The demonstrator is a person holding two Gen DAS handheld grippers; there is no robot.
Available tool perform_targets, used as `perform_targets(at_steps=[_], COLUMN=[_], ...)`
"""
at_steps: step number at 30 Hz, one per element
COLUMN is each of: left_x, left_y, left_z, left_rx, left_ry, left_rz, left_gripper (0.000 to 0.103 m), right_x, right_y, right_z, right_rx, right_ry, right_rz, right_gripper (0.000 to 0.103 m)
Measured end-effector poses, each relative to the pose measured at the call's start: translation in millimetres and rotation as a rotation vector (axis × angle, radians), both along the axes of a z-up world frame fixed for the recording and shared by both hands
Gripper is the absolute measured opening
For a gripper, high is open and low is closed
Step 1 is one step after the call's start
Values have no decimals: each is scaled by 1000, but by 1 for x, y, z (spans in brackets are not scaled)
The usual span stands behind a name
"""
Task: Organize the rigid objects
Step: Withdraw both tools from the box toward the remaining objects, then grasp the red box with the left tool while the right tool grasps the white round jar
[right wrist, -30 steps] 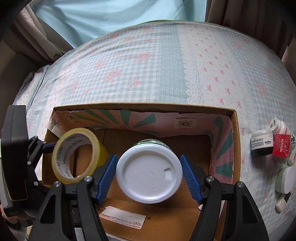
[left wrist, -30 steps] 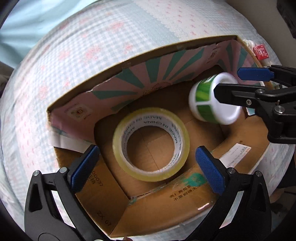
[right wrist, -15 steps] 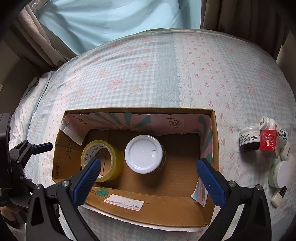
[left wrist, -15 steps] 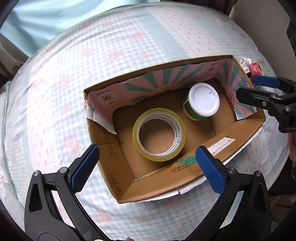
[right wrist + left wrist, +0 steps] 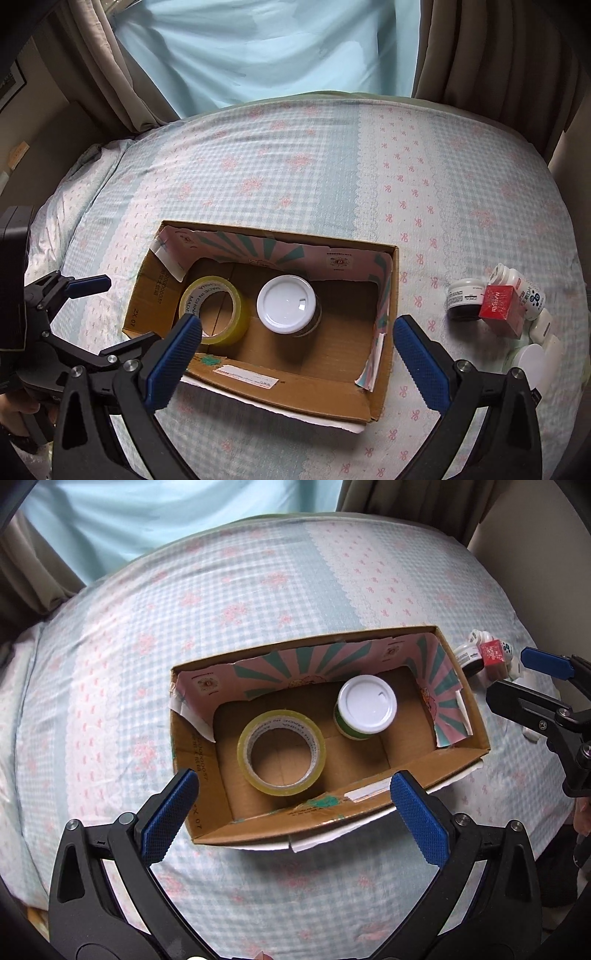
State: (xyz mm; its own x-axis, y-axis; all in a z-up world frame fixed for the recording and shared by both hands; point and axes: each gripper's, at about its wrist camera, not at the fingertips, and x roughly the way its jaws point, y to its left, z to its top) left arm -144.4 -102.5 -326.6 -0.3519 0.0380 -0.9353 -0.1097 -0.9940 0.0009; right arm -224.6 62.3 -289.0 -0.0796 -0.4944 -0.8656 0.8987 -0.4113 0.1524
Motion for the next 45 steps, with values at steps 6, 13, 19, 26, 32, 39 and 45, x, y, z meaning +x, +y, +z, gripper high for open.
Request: perform_targets(at_steps=[6,13,19,26,32,39,45], left_x=[11,8,-15,-56,-94,-126,-144], left_y=[53,126,184,268,339,396,419], left_z=[15,27,39,44,22,-41,-93], left_rx=[23,35,73,-1,-102,-237,-303], left_ry=[28,44,25,2,-75,-250,-374], left_rz=[-25,-141,-321,-615,-850,-1042,-1097], left_gripper=[103,103,103,103,103,102,96], right_x=[-29,-74,-100,-130,-150,-160,-171], right_y=[48,123,179,222,237,226,208], right_z=[29,57,67,50,12,-43,-94], right_rx=[-29,-1,28,63,81,84,91], right_ry=[26,123,186,211,211,225,267], right_rz=[-71,-184,-274,-402,-476,-415,-334], right_gripper=[103,103,103,103,103,103,103])
